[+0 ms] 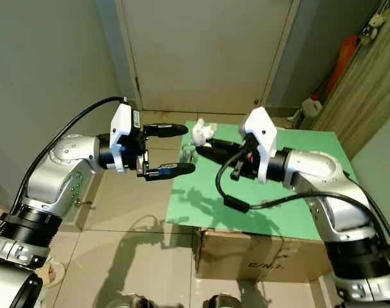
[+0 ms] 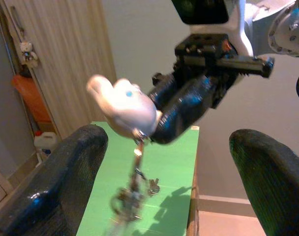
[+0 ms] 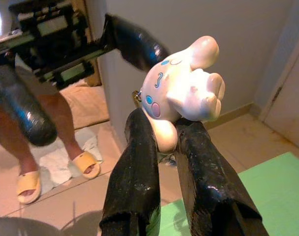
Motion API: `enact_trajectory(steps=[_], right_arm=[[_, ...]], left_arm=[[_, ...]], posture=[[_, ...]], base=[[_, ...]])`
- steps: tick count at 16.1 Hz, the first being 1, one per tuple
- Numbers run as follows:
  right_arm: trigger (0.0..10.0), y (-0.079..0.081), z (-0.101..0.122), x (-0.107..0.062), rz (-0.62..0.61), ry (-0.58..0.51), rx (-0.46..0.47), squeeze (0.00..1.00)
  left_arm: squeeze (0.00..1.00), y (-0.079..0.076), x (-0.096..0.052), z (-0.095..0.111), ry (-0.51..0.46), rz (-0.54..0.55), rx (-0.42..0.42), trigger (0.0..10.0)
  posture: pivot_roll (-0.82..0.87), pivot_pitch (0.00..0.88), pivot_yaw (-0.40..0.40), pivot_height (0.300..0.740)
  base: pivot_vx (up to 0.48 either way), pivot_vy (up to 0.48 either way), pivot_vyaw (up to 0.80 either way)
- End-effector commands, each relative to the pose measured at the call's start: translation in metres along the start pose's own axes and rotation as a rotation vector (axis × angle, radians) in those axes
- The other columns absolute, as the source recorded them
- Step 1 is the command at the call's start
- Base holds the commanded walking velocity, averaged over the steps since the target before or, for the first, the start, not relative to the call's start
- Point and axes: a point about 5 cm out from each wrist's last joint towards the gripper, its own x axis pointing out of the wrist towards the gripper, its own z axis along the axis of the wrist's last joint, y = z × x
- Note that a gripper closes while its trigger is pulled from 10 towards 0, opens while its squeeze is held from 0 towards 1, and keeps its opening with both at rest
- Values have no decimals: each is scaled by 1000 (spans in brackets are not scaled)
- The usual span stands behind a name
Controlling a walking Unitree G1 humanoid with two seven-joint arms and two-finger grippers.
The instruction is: Hang keys on a hook
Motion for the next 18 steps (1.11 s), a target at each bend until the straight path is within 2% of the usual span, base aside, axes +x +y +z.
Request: enact_trajectory(steps=[1, 5, 10, 18], right_arm=[[0, -8, 4, -6, -46, -12, -24, 0], [0, -11, 3, -11, -52, -12, -15, 0], [0, -7, 7, -16, -8, -24, -1, 0], [0, 8, 13, -15, 48, -31, -12, 0]], left_arm=[[0, 1, -7, 4, 2, 17, 21, 10000], [0, 5, -11, 6, 15, 37, 37, 10000], [0, 9, -15, 5, 32, 43, 39, 10000], [0, 15, -10, 2, 28, 55, 31, 10000]], posture=[[-100, 41, 27, 740], [-97, 44, 25, 740], [-99, 42, 23, 740], [-108, 43, 25, 740]], base=[[0, 0, 0], [0, 0, 0], [0, 0, 0], [0, 0, 0]])
